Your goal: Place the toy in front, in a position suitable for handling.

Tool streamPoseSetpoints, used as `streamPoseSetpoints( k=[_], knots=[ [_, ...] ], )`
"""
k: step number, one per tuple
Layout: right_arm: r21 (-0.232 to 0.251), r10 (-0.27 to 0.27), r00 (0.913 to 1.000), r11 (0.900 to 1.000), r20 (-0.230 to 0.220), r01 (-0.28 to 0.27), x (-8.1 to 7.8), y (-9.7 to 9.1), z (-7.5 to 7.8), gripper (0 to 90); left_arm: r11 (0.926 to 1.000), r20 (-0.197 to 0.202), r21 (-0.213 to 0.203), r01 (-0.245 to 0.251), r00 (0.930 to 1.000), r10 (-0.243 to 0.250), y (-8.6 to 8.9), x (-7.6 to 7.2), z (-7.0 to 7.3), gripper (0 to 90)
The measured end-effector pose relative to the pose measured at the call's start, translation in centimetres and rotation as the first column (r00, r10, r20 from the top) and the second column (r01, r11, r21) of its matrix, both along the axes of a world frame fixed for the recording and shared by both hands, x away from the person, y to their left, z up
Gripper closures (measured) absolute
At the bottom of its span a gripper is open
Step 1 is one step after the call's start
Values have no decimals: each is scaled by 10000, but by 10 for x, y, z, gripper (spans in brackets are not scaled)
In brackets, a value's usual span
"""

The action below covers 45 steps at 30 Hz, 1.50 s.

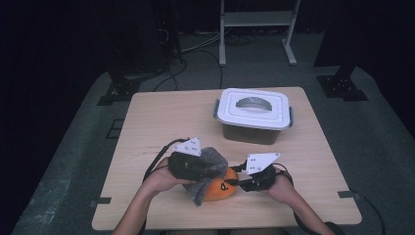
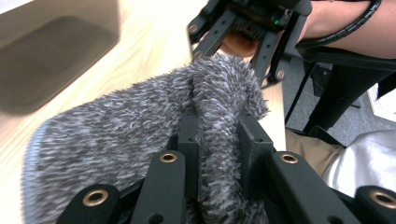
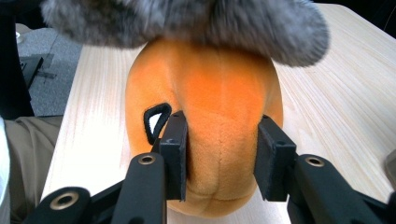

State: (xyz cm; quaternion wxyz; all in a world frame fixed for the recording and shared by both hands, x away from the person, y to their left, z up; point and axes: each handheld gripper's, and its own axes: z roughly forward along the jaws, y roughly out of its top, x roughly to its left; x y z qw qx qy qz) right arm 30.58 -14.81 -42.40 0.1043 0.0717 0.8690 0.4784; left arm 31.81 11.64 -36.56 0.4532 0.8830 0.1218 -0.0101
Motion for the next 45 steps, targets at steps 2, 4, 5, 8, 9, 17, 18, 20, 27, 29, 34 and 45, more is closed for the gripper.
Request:
streamPoseSetpoints(
  k=[2,4,5,8,9,17,18,20,27,29,34,45],
  knots=[
    [-29,-10,10000,10000,29,10,0,-1,0,600,9996,32,47,-288,9996,288,13,1,-1,737],
    [-49,-66,10000,10000,61,67,0,-4,1,600,9981,15,148,-606,9982,606,24,2,-3,736],
    [-51,-92,9999,9999,86,92,1,-6,1,600,9967,-33,224,-781,9969,782,31,3,-6,736],
    [-12,-278,9996,9996,68,278,2,-13,1,600,9942,-227,329,-1027,9944,1035,41,3,-14,736],
    [23,-335,9994,9994,30,334,3,-15,1,599,9937,-326,254,-1088,9934,1096,44,3,-17,735],
    [193,-404,9991,9990,-100,406,3,-16,0,599,9966,-359,4,-829,9959,829,34,4,-15,736],
    [198,-412,9991,9989,-96,414,3,-16,0,598,9973,-268,15,-732,9970,732,31,4,-13,735],
    [236,-409,9991,9989,-112,411,3,-16,0,597,9984,-168,-55,-556,9983,555,22,4,-8,735],
    [220,-468,9988,9986,-125,471,4,-20,1,597,9997,14,61,-222,9998,222,8,4,-2,734],
    [212,-510,9986,9985,-144,513,6,-25,0,596,9994,-147,66,-347,9993,348,13,5,-7,734],
    [415,-493,9962,9978,-713,523,10,-35,-5,590,9973,-636,43,-735,9953,737,32,6,-23,731],
    [481,-388,9968,9979,-694,422,9,-32,-5,582,9968,-783,21,-800,9937,799,40,3,-29,730]
  ],
)
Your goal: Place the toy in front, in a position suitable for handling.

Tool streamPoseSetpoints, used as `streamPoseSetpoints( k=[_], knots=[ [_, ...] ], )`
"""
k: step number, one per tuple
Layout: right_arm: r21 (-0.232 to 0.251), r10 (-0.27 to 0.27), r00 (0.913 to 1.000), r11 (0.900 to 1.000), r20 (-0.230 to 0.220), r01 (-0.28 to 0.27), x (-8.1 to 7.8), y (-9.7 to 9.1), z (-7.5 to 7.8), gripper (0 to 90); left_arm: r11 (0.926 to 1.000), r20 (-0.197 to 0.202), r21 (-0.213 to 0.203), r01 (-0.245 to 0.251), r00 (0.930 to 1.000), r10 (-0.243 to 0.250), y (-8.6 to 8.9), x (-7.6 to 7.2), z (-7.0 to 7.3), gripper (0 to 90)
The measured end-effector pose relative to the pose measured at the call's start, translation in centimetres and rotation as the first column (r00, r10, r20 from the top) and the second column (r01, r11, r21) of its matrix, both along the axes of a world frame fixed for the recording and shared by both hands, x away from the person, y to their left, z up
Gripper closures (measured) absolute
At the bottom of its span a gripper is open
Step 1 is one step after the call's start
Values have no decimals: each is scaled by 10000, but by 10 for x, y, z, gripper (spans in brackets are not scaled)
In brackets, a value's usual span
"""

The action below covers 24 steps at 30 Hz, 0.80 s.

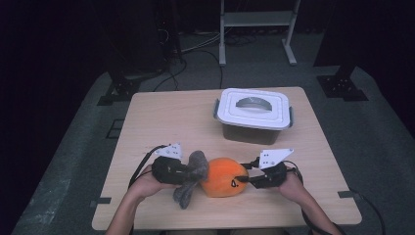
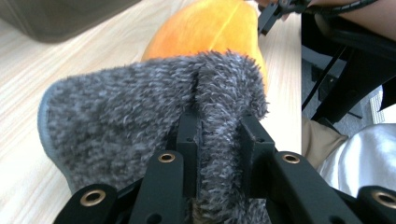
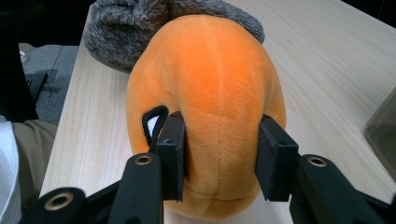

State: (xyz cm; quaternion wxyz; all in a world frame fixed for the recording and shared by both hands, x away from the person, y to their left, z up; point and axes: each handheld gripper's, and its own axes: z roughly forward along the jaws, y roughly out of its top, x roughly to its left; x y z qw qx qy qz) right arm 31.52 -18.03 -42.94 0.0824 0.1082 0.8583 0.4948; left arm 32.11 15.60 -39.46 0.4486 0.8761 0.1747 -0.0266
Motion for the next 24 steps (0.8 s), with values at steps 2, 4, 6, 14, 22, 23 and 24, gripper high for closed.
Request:
streamPoseSetpoints(
  k=[2,4,6,14,22,23,24],
  knots=[
    [-3,22,10000,10000,32,-22,-1,1,0,582,9998,50,-133,117,9999,-116,-6,1,4,730],
    [-6,32,10000,10000,68,-32,-2,1,1,580,9996,200,-141,256,9995,-253,-14,3,9,729],
    [-26,86,9999,10000,99,-86,-2,1,1,580,9990,340,-280,352,9988,-342,-22,5,16,728],
    [133,-10,9978,9999,-666,19,3,-3,0,390,9975,-18,-317,626,9980,-627,-33,4,8,729],
    [557,109,9942,9984,-1073,-49,2,7,9,282,9914,-197,-441,1236,9920,-1245,-33,-10,4,722],
    [530,69,9933,9986,-1155,-8,2,9,7,264,9919,-170,-414,1203,9925,-1211,-33,-11,5,717],
    [552,80,9924,9985,-1227,-12,2,10,6,257,9924,-108,-425,1157,9932,-1162,-33,-10,6,716]
  ],
)
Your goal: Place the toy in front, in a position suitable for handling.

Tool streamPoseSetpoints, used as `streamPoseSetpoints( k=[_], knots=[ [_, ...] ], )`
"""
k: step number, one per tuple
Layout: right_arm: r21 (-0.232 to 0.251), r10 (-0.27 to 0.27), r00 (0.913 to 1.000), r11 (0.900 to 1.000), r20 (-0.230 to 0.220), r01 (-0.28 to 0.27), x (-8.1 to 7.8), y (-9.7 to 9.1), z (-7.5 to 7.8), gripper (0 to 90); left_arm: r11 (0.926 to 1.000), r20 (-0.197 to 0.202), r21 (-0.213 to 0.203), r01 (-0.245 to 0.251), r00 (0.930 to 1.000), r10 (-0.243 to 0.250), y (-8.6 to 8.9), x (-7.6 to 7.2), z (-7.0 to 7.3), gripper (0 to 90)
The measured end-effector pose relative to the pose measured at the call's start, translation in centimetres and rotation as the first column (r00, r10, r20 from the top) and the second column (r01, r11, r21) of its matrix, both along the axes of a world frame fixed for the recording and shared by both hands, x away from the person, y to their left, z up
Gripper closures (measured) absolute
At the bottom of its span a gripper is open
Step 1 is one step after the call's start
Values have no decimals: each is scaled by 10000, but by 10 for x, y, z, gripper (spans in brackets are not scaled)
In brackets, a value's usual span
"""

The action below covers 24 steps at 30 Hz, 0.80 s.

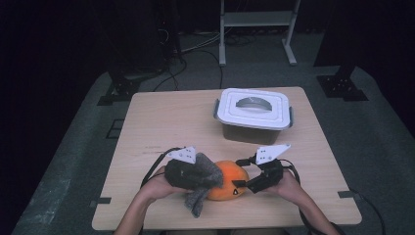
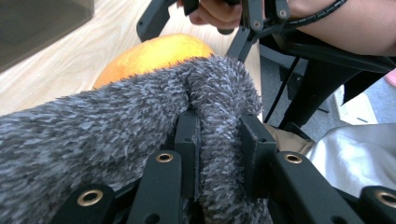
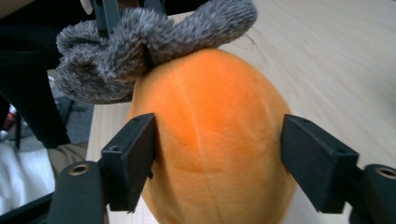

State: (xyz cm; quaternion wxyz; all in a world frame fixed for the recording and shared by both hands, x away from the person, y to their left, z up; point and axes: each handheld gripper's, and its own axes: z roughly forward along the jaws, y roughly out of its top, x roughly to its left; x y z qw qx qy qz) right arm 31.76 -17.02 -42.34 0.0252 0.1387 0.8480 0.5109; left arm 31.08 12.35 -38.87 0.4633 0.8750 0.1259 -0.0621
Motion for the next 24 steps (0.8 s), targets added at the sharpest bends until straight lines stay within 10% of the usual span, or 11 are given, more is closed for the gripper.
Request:
streamPoseSetpoints(
  k=[5,9,17,21,24],
  knots=[
    [-190,-346,9991,9992,-229,342,-2,8,-9,322,9988,220,-196,-453,9987,458,0,8,8,717],
    [-533,-394,9968,9976,696,432,-7,10,-4,505,9977,252,-294,-616,9977,623,-1,10,10,721],
    [-359,-504,9772,9976,2062,591,3,10,10,537,9867,956,-610,-1509,9831,1563,5,23,35,716],
    [-206,-493,9852,9984,1644,534,7,10,-2,494,9881,784,143,-1534,9853,1518,-5,29,18,717],
    [-214,-611,9913,9977,1164,640,8,6,-4,331,9907,562,-178,-1348,9892,1356,-10,25,0,722]
  ],
)
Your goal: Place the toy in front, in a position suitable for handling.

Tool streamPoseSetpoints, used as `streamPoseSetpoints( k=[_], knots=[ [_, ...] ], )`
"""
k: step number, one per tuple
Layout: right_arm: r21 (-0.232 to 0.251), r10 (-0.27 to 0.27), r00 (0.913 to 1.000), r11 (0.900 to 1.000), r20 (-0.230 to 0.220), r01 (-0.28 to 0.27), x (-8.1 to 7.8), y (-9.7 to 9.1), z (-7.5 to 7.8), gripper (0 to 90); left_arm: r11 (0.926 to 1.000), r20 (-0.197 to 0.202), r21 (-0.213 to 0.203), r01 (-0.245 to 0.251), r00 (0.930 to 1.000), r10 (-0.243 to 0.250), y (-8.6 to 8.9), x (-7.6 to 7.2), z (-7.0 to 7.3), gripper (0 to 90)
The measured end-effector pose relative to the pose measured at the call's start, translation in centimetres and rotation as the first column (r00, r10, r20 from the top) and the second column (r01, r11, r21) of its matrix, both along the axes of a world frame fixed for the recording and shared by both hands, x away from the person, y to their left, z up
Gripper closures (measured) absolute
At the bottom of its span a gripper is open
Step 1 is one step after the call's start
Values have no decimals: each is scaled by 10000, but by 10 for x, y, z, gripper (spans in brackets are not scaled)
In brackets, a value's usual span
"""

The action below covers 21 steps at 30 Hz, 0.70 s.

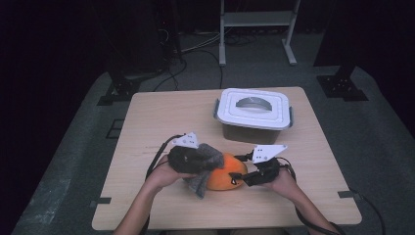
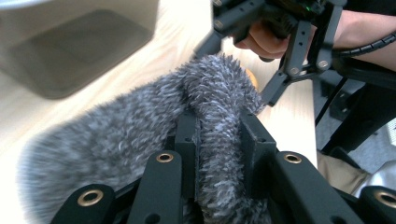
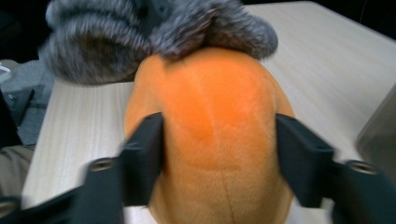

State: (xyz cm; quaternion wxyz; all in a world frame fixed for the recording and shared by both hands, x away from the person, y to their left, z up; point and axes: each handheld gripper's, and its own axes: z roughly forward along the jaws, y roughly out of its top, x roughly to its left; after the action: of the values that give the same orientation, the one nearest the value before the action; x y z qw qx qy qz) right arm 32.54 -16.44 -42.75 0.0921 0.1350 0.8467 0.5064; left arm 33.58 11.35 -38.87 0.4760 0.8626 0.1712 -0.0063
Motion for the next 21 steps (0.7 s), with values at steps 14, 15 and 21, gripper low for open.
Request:
streamPoseSetpoints(
  k=[14,15,21],
  knots=[
    [15,95,9786,10000,-2055,-93,0,-6,-10,253,9955,232,254,913,9955,-919,-6,-26,8,720],
    [2,45,9808,10000,-1951,-45,-1,-5,-10,276,9961,282,224,853,9959,-859,-7,-24,11,720],
    [-705,91,9973,9974,-731,-143,-8,7,-8,424,9962,403,261,825,9957,-835,-17,-17,8,720]
  ],
)
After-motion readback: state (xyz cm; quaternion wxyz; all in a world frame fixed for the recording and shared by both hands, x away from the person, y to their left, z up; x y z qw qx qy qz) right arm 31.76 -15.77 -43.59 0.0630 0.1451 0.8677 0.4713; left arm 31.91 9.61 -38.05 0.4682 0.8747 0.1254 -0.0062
